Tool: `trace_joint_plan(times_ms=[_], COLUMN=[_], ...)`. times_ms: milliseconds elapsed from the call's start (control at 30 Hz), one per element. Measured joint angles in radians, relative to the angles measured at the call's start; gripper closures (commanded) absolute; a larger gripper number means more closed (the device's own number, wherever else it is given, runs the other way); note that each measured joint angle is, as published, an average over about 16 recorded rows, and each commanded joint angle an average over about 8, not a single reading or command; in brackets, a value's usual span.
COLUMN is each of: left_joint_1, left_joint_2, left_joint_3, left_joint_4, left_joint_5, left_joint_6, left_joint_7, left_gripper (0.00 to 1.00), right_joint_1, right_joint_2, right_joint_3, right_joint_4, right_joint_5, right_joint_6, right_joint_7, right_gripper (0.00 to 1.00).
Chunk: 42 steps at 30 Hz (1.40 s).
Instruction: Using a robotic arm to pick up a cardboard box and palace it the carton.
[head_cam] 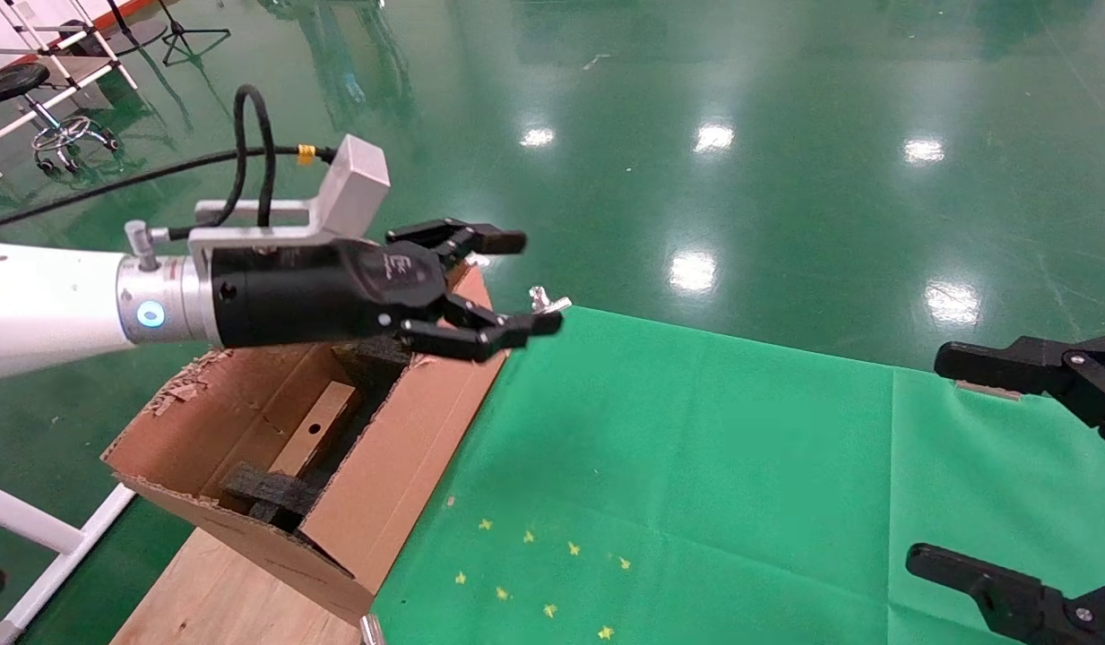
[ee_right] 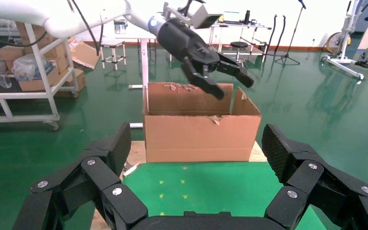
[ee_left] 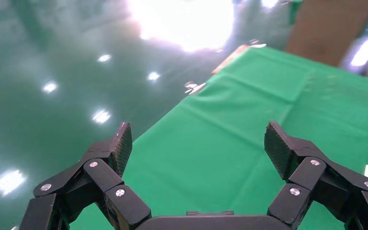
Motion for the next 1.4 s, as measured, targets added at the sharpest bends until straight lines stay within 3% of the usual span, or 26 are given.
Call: trace_joint_plan(times_ms=[700, 1400], left_joint_1=[0.258, 0.263], left_joint_2=[-0.025, -0.026], left_joint_3=[-0.130, -0.133], left_joint_4=[-0.337, -0.344], left_joint_5=[-0.299, -0.305], left_joint_6=[0.104, 0.105], left_joint_7=[0.084, 0.087], left_gripper=[0.00, 0.00], right_joint_1=[0.000, 0.000], right_joint_2=[0.000, 0.000], right_joint_3=[0.000, 0.000], right_joint_4=[0.000, 0.000], right_joint_5=[0.000, 0.000], right_joint_6=[0.000, 0.000], right_joint_7=[0.000, 0.000], right_gripper=[0.00, 0.00])
